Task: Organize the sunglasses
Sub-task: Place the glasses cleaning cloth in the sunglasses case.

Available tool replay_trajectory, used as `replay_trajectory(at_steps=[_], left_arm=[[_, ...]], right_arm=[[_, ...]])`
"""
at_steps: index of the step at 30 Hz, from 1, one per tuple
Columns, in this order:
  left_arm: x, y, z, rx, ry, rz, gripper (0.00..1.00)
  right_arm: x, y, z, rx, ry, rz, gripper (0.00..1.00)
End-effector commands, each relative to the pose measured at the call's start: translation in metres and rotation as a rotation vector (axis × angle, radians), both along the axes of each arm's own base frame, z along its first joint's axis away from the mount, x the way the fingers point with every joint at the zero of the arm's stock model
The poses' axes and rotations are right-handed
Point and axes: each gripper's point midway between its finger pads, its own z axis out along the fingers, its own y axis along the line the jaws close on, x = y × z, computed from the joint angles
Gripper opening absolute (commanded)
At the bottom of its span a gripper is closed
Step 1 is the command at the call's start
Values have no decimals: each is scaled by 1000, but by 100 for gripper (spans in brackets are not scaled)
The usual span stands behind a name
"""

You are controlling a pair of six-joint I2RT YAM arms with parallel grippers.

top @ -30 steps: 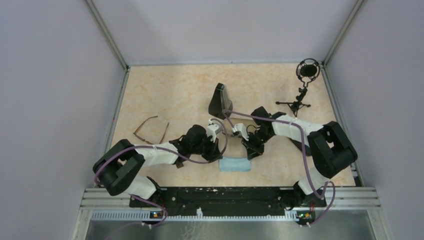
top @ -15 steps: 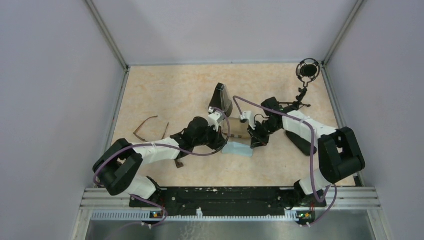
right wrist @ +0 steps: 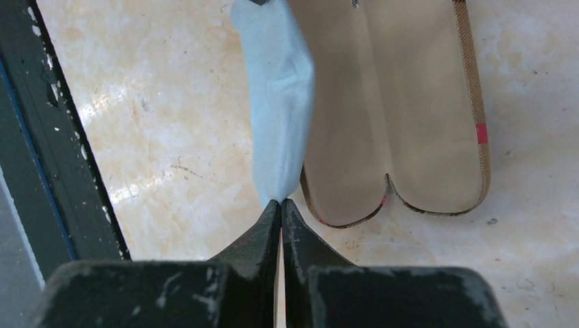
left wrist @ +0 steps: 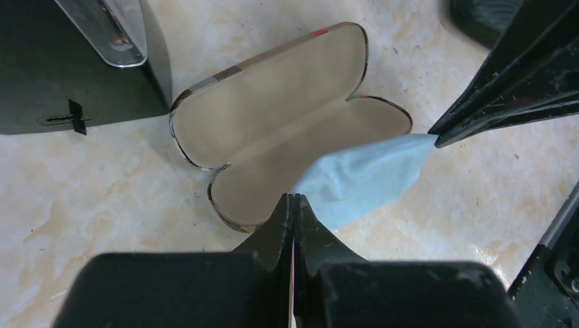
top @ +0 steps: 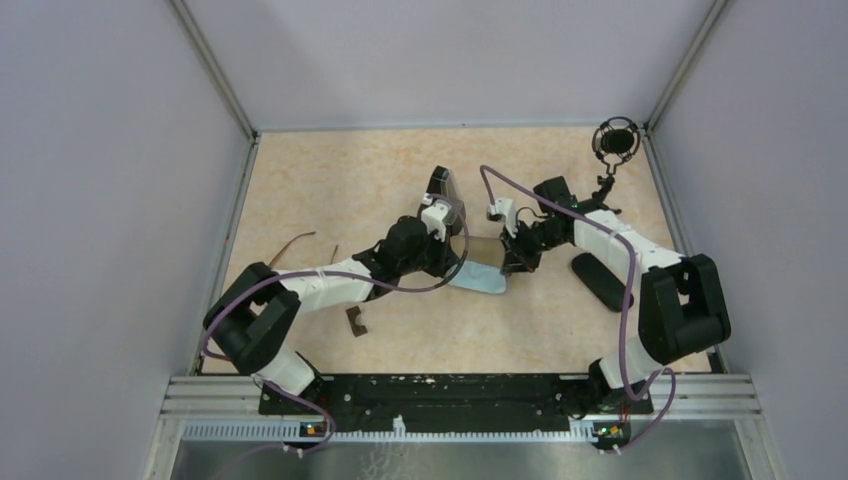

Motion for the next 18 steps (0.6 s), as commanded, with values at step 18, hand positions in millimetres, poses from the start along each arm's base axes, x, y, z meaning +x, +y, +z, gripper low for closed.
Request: replay_trajectory(at_steps=[18], left_arm=[[55, -2, -21, 30, 43, 60, 0]], right_arm=[[60, -6, -20, 37, -5, -147, 0]])
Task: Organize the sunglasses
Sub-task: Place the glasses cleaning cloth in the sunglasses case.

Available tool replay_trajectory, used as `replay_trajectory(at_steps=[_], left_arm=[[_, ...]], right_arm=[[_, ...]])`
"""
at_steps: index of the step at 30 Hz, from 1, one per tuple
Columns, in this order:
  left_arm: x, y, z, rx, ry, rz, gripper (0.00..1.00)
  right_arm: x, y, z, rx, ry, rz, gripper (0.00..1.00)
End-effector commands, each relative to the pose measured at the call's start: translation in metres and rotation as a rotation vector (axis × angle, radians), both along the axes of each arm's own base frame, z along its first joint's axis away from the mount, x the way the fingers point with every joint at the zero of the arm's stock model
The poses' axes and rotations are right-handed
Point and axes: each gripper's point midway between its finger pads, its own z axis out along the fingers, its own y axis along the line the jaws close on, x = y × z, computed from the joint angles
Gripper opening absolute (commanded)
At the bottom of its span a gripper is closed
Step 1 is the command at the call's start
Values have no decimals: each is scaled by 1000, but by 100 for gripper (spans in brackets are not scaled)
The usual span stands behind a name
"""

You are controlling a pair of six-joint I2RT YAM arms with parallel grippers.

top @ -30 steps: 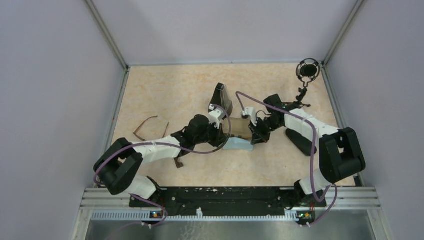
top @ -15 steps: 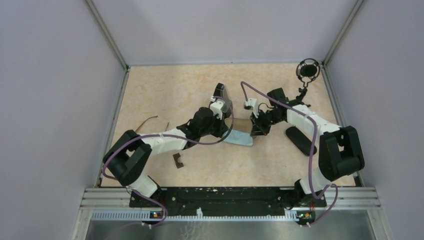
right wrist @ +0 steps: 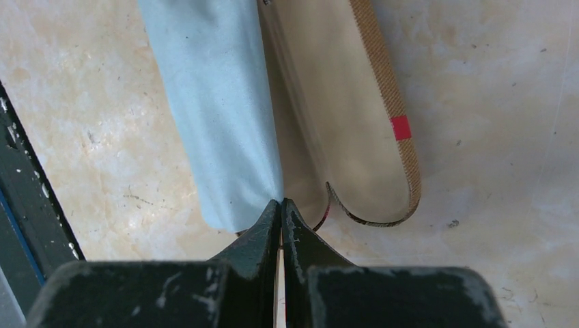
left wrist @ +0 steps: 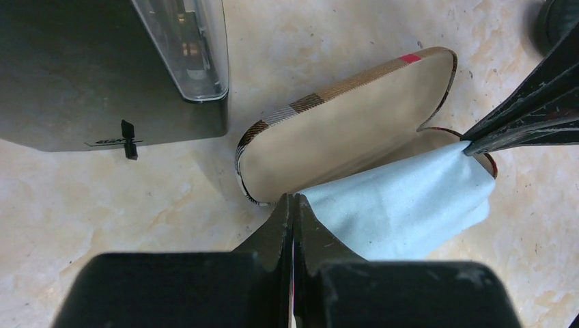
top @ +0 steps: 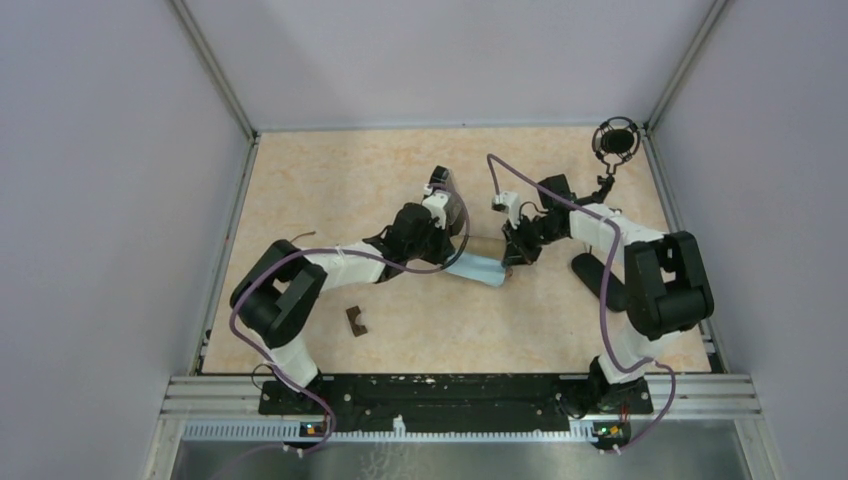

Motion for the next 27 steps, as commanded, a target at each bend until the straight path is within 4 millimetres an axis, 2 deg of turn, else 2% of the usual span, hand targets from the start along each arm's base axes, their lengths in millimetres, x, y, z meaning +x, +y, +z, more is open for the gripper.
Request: replay_trajectory(at_steps=[1, 17, 27], left_arm=[[8, -11, 8, -33, -6, -37, 0], [5, -16, -5, -37, 69, -60, 0], [5, -16, -6, -38, 79, -59, 0]], right_arm=[[25, -1, 8, 22, -56, -24, 0], [31, -3, -13, 4, -17, -23, 0], [32, -2, -13, 8, -17, -23, 0]])
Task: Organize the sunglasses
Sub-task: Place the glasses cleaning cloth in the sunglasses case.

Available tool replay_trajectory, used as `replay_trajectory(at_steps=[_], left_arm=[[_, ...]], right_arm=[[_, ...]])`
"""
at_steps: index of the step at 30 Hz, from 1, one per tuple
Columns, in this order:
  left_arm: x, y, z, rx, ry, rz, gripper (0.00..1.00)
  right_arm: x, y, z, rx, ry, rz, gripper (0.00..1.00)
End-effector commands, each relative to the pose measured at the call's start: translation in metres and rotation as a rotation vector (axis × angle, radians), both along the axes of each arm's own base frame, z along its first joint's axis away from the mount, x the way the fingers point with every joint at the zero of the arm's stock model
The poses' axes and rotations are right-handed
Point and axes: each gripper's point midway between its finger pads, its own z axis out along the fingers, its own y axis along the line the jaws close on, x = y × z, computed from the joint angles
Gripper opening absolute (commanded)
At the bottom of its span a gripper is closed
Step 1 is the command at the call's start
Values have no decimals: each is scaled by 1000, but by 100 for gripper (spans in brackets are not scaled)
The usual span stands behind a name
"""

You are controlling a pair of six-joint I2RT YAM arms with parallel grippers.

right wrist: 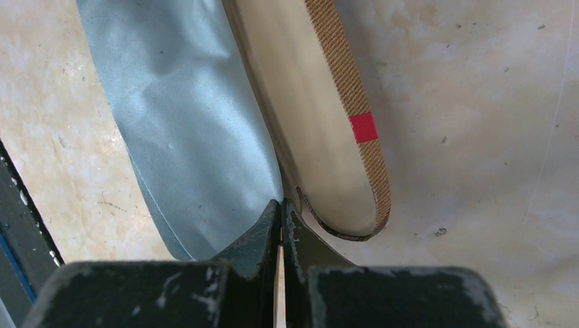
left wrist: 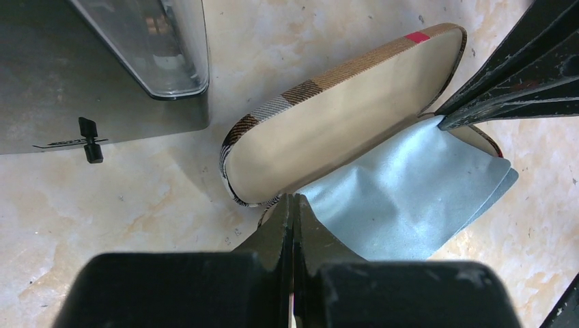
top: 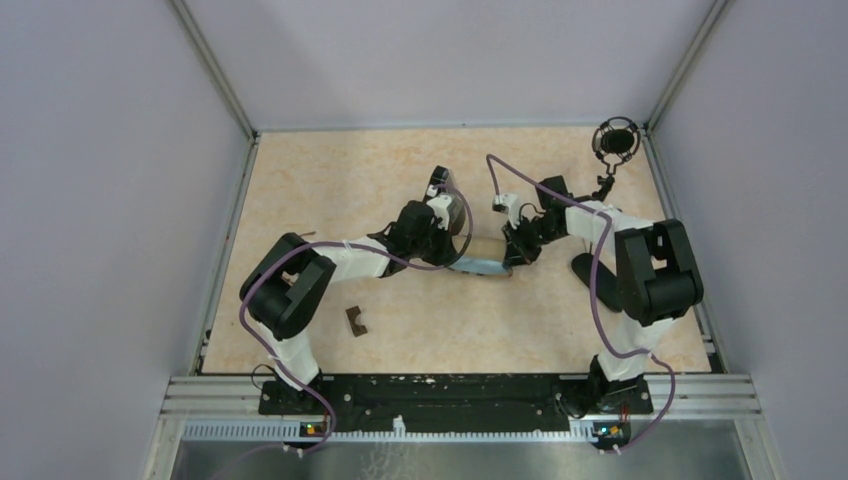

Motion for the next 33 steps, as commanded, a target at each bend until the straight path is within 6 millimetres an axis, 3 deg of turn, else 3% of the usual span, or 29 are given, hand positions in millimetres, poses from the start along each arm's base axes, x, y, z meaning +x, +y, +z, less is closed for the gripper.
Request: replay_trajectory(at_steps=[1, 14, 19, 23, 29, 32, 33], left_arm=[[9, -8, 13, -40, -18, -2, 0], [8, -10, 21, -60, -18, -9, 0], [7, -9, 21, -50, -5, -7, 8], [7, -7, 30, -52, -9, 2, 21], [9, 4, 65, -40, -76, 40, 36], [9, 18, 88, -18, -114, 90, 45], [10, 31, 91, 19, -116, 143, 47]], right_arm=[[22, 4, 12, 28, -71, 3, 0], [28, 4, 10, 21, -74, -10, 0], [26, 3, 14, 20, -82, -10, 12], [25, 4, 27, 31, -100, -17, 14], [26, 8, 66, 78, -160, -40, 22], [24, 8, 85, 94, -189, -54, 28], [22, 9, 92, 103, -199, -59, 30]])
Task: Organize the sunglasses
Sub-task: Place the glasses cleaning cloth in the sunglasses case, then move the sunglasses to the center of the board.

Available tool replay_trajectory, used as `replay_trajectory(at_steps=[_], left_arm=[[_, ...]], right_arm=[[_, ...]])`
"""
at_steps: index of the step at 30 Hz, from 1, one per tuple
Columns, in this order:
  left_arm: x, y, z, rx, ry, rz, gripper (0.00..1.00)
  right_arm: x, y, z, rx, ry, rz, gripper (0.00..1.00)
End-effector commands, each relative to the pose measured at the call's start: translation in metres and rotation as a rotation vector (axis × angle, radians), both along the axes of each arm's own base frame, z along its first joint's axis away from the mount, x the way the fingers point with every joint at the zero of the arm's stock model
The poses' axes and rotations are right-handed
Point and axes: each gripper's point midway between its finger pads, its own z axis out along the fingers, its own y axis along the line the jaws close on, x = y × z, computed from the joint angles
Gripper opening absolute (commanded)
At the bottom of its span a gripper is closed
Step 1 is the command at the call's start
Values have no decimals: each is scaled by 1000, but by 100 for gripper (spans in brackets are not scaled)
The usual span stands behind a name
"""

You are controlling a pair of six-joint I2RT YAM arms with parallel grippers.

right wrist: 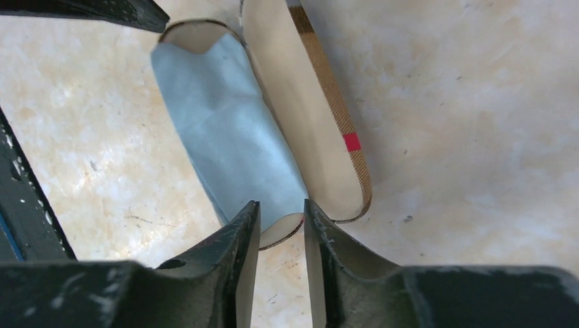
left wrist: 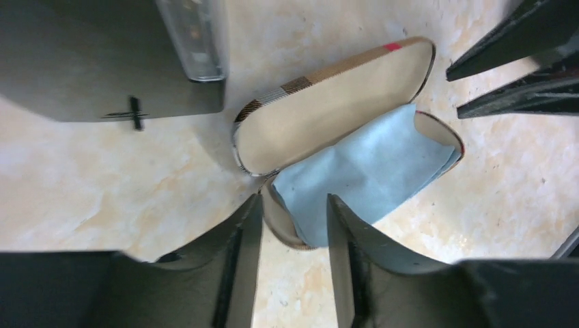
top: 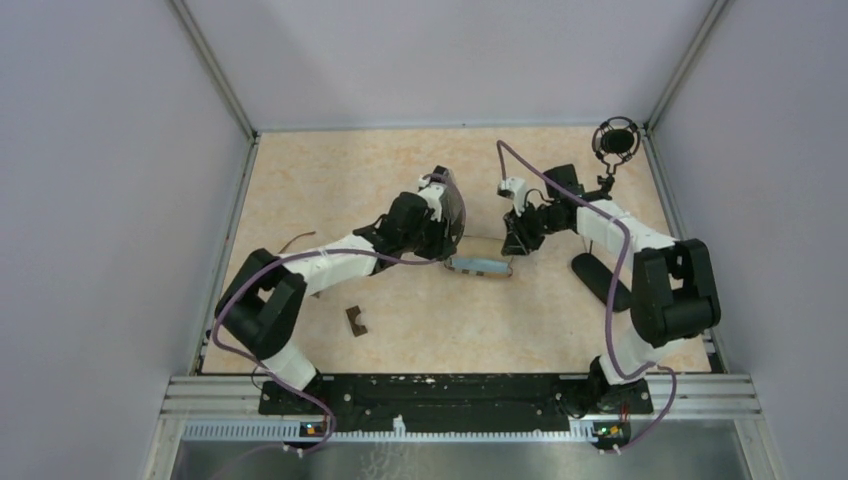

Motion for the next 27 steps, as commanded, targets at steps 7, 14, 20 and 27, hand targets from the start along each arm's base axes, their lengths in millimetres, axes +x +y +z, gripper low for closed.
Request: replay_trajectory(at_steps=[7, 14, 20, 27], left_arm=[[-2, 153, 69, 337, -187, 595, 69], [-35, 242, 26, 576, -3, 790, 81], [-48, 259, -11, 681, 118, 778, 81], [-39, 274, -23, 771, 158, 808, 78]], right_arm=[[-19, 7, 87, 146, -174, -8, 45], [-37, 9, 97, 183, -182, 38, 49], [-43, 12, 92, 203, -157, 64, 49], [-50, 13, 93, 218, -149, 86, 50]])
